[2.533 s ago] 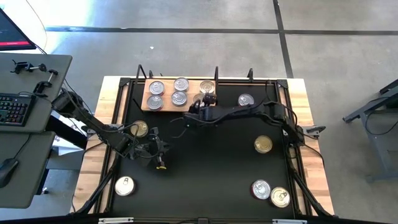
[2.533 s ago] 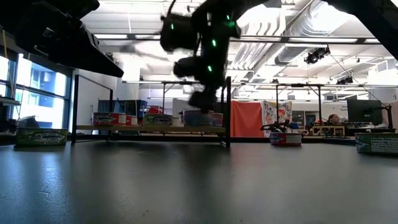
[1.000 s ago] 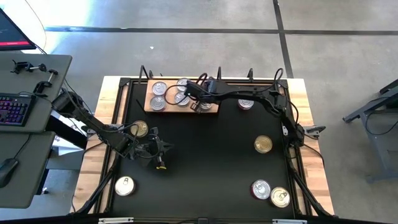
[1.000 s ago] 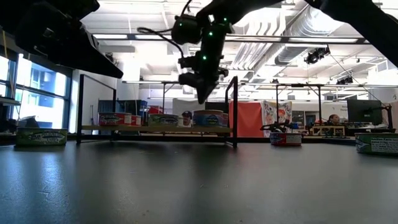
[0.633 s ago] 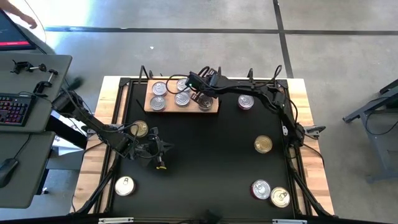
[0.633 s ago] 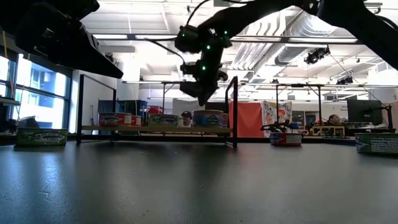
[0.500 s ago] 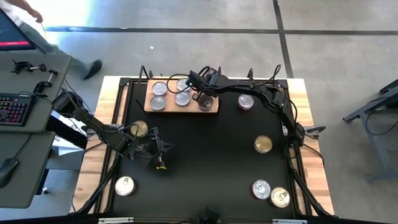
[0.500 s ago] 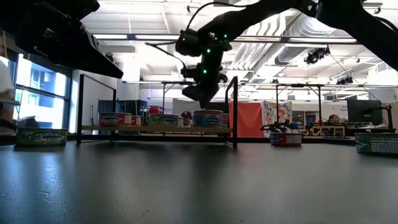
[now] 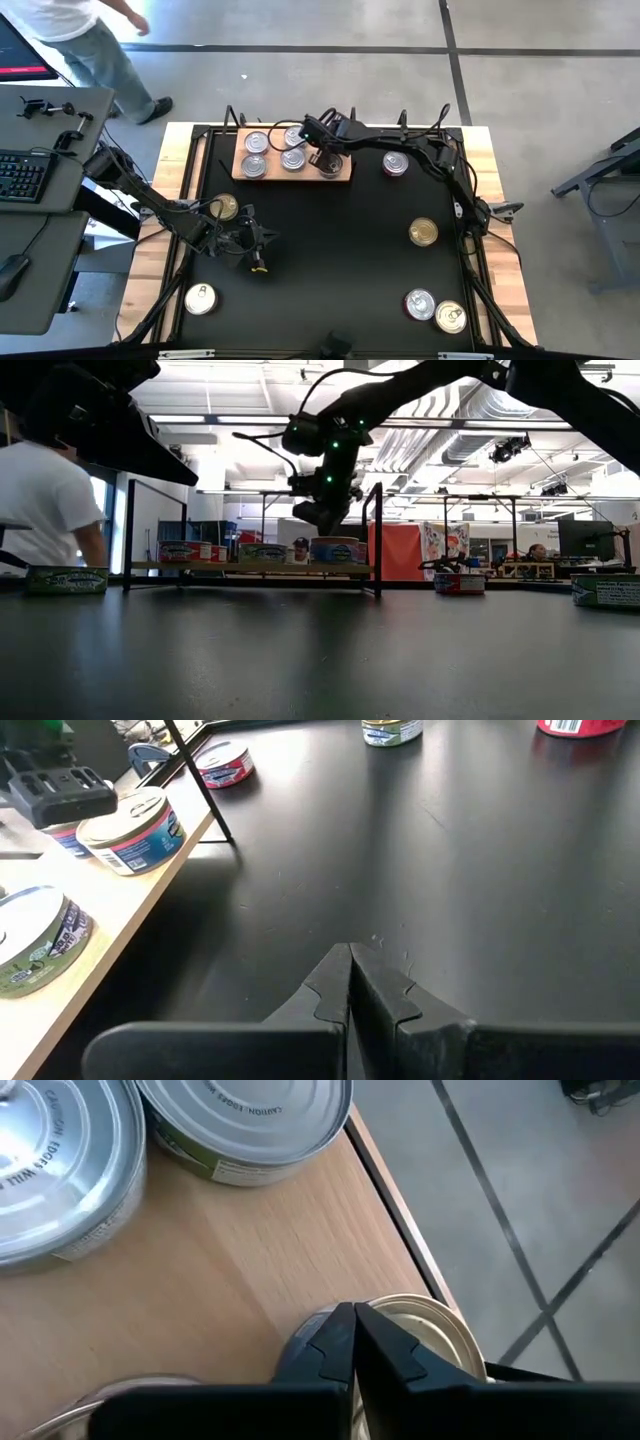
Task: Stack canned seafood by type on shelf
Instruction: Adjust the blue pink cans on the shelf
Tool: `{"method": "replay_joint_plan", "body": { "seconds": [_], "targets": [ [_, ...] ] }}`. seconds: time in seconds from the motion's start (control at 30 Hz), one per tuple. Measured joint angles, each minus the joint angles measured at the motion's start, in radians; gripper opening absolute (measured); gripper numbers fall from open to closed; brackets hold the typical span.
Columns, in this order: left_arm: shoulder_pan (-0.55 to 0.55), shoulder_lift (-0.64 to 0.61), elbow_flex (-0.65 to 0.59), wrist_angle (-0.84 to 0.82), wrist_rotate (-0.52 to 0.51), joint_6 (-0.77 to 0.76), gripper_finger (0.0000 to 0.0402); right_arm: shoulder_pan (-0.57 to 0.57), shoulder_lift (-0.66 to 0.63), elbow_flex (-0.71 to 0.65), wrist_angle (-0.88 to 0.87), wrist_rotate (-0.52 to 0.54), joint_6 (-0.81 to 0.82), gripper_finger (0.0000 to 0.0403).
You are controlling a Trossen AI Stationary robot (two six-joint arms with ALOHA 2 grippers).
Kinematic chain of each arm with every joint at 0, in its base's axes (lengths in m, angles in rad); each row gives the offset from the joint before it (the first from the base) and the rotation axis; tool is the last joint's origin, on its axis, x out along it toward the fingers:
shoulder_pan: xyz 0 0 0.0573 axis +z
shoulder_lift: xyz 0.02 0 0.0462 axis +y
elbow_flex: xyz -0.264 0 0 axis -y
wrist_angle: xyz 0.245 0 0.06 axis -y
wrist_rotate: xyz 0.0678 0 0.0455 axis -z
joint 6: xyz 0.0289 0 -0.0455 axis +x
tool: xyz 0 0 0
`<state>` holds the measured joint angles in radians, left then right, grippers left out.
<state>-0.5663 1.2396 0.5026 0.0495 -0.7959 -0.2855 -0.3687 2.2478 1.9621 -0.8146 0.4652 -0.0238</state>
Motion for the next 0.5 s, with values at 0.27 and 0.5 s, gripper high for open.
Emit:
{"method": "replay_joint_plan", "body": {
  "seconds": [0.27, 0.5],
  "targets": [
    [0.0, 0.0, 0.0, 0.0, 0.0, 0.0, 0.0, 0.004, 0.0, 0.02, 0.021, 0.006, -0.029, 0.0],
    [0.0, 0.0, 0.0, 0.0, 0.0, 0.0, 0.0, 0.008, -0.002, 0.051, -0.042, 0.025, -0.006, 0.0]
  ]
}}
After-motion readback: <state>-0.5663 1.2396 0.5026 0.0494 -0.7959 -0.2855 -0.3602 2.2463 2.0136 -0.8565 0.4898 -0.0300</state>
